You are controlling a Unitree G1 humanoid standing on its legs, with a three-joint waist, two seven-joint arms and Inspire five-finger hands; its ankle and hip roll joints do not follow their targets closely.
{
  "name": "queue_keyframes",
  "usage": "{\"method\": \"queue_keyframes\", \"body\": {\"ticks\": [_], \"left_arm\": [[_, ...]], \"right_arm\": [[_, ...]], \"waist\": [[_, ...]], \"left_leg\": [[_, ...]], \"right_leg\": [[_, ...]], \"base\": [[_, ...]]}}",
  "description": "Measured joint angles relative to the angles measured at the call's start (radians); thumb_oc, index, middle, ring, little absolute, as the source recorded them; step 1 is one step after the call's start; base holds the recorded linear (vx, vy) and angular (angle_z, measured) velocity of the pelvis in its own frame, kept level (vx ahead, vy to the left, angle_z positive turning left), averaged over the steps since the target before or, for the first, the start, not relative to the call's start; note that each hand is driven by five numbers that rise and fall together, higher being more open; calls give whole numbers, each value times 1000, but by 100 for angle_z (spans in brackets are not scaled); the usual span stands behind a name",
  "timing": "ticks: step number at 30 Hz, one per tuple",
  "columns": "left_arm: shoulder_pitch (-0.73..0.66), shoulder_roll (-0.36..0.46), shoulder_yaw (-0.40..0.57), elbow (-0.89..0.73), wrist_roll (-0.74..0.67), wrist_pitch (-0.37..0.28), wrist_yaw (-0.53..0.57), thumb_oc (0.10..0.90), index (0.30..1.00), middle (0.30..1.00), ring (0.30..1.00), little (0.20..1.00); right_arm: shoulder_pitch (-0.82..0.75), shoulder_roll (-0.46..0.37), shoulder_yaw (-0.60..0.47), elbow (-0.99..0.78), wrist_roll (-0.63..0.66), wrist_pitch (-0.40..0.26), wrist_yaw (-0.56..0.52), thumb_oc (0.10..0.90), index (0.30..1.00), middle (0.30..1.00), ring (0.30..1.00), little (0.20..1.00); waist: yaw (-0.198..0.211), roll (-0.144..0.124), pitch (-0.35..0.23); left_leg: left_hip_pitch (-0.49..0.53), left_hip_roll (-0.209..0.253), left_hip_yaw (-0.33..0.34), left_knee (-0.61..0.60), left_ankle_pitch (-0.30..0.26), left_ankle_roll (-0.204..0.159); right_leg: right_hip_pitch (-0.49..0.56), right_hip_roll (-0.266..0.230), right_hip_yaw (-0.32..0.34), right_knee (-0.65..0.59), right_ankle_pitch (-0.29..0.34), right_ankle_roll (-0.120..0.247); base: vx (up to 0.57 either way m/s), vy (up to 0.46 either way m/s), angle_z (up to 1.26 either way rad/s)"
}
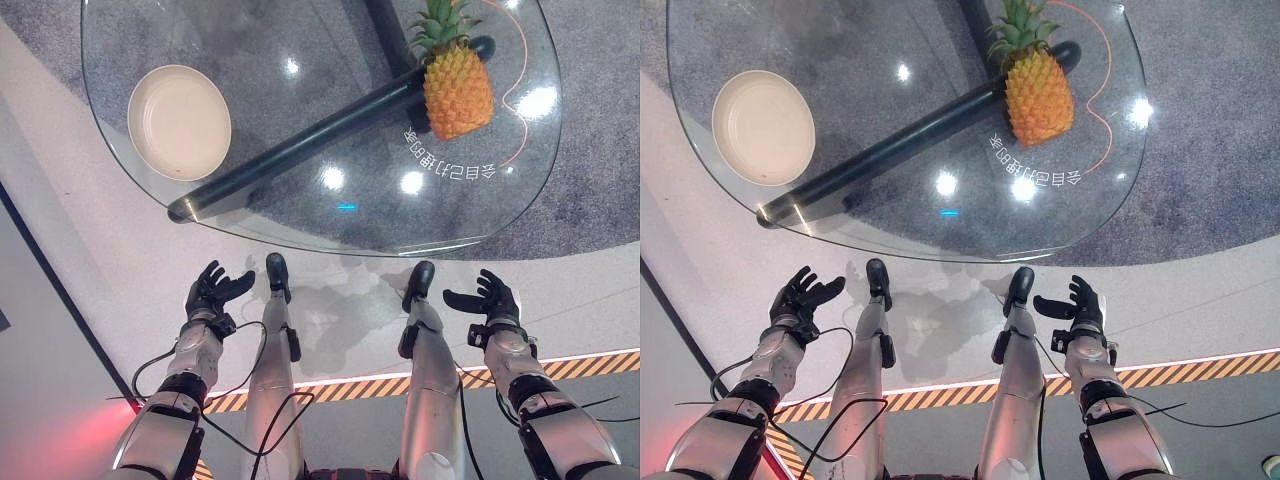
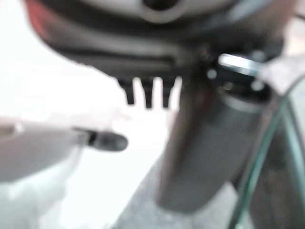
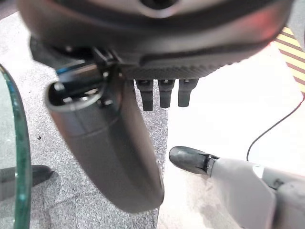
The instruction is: Pick up the fruit to the plate
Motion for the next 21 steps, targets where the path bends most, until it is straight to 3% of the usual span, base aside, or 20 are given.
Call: {"method": "queue_keyframes", "body": {"ticks": [11,17,21], "left_arm": [[0,1,-4,1,13,-2,-4,800,900,900,900,900],[4,25,-34,3,17,-2,-20,800,900,900,900,900],[29,32,-40,1,17,-26,-21,800,900,900,900,900]], "right_arm": [[-8,-14,-48,3,11,-16,-85,800,900,900,900,900],[-9,-99,-124,42,114,-18,-191,800,900,900,900,900],[-14,-167,-191,-28,158,-56,-312,800,900,900,900,900]], "waist": [[4,-1,0],[6,-1,0],[4,-1,1]], "left_leg": [[-9,0,-7,2,0,-1],[-9,0,-24,12,0,-1],[-9,0,-31,18,-1,-1]], "right_leg": [[-4,0,-7,4,1,-2],[15,-1,-25,4,1,-2],[22,0,-28,4,-5,-2]], "base": [[10,-20,1],[18,-58,5],[-1,-10,1]]}}
